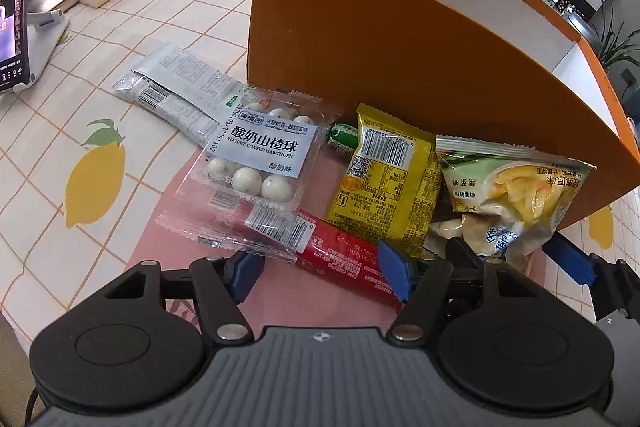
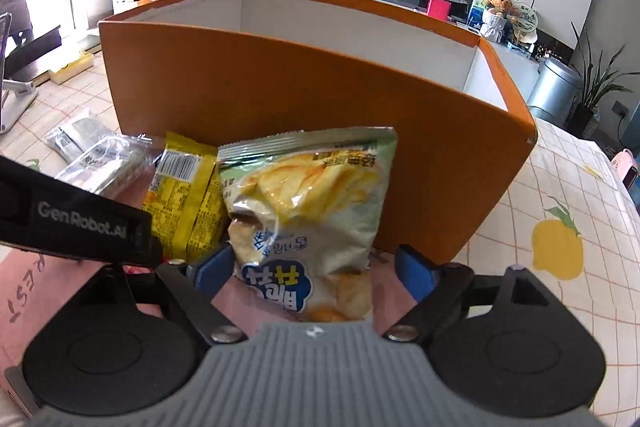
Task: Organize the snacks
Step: 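Move both tools back to the snacks and approach the pale yellow chip bag with the right gripper, then grasp the pale yellow chip bag with the right gripper, then grasp the red candy bar with the left gripper while the right holds the chip bag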
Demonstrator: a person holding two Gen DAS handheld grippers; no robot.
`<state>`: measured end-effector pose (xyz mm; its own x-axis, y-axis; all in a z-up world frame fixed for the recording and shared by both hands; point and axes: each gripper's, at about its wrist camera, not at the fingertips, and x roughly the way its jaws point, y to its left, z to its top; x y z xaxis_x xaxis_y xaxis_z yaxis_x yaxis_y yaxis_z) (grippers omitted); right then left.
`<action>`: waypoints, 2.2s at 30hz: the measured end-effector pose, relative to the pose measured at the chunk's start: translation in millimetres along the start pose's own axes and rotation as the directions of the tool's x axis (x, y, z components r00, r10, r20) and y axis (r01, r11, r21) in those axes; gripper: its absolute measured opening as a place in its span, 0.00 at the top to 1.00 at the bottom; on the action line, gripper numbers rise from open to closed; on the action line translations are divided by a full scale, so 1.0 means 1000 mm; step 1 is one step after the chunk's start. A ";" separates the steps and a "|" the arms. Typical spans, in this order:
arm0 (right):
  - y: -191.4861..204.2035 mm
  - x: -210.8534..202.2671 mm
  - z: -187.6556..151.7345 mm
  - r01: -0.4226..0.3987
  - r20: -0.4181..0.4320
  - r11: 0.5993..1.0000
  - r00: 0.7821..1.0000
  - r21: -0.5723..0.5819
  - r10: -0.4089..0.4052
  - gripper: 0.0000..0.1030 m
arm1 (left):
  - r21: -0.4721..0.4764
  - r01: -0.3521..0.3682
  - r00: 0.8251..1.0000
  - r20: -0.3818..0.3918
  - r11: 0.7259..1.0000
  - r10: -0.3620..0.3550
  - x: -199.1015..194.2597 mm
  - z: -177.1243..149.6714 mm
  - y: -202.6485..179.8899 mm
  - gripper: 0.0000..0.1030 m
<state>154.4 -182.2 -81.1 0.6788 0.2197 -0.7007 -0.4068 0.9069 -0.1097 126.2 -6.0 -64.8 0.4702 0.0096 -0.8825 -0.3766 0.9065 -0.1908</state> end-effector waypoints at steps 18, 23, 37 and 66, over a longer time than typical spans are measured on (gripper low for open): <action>-0.026 -0.046 -0.030 -0.209 -0.048 0.902 0.968 0.378 0.245 0.45 | 0.316 0.035 0.995 -0.099 0.948 -0.003 -0.013 -0.005 0.010 0.54; -0.029 -0.054 -0.046 -0.242 -0.053 0.858 0.953 0.453 0.297 0.43 | 0.356 0.015 0.995 -0.095 0.934 0.020 -0.017 -0.007 0.018 0.54; -0.035 -0.060 -0.046 -0.161 -0.003 0.877 0.983 0.453 0.182 0.25 | 0.161 0.173 0.985 -0.005 0.972 -0.175 -0.024 -0.020 0.046 0.27; -0.041 -0.048 -0.039 -0.086 0.058 0.859 0.996 0.504 0.066 0.20 | 0.036 -0.013 0.997 0.083 0.999 0.010 0.002 -0.004 -0.005 0.24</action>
<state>114.8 -244.1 -70.9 0.6849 0.2990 -0.6644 -0.0996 0.9418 0.3212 125.8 -12.6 -67.6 0.5308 0.0536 -0.8458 -0.3534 0.9211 -0.1634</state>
